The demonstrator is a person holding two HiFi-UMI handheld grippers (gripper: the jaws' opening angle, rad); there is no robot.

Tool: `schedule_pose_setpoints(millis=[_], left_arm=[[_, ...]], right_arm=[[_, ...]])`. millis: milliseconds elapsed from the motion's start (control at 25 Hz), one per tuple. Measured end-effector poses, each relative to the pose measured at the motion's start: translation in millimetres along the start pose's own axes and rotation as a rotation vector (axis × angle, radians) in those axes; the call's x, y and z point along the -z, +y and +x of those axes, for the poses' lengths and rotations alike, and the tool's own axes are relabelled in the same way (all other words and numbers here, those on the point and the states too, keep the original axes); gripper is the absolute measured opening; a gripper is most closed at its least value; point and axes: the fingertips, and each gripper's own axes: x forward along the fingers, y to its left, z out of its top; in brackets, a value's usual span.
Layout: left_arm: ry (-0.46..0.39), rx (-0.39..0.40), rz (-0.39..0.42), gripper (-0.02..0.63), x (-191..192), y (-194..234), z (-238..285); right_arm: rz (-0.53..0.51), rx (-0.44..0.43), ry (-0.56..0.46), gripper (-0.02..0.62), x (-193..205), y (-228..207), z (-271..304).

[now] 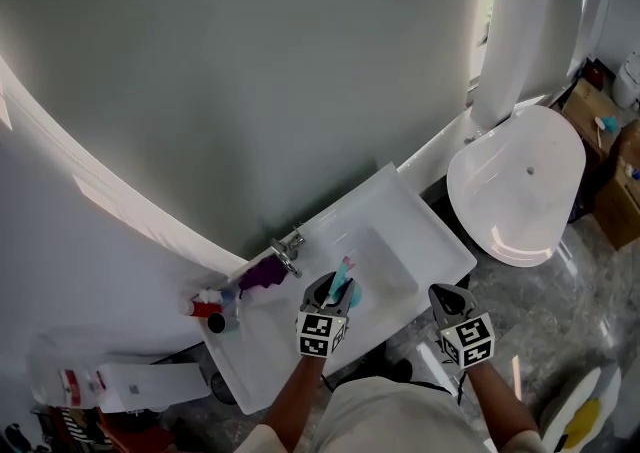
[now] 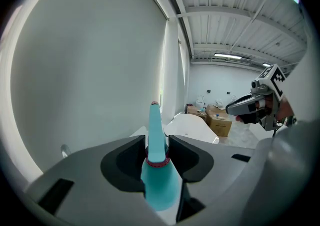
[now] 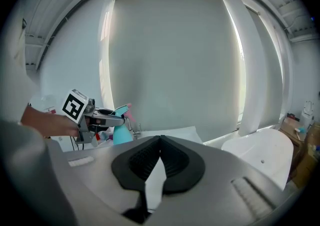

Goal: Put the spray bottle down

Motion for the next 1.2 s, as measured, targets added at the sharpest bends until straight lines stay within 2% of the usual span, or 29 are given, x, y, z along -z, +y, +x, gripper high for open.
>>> schedule_pose_setpoints(millis=[360,640,1040,1200], left_arm=[[-0.029,-0.047,0.014,0.146,-3,44,87],[-0.022,-0.129,-0.019,0.146,11,86,142],[-0.042,-0.259,-0.049,0.146,34,145,185],[-0.049,-0.284,-0.049,0.146,41,157,195]], right_arm=[[0.025,0.025,0.041,0.011,2,-17,44],[0.055,0.049,0.096,0.011,20,-33,68],[0.077,0.047,0.117,0.011,31,-35,103],[0.101,0.045,0.131,0.011,41,-33,114]])
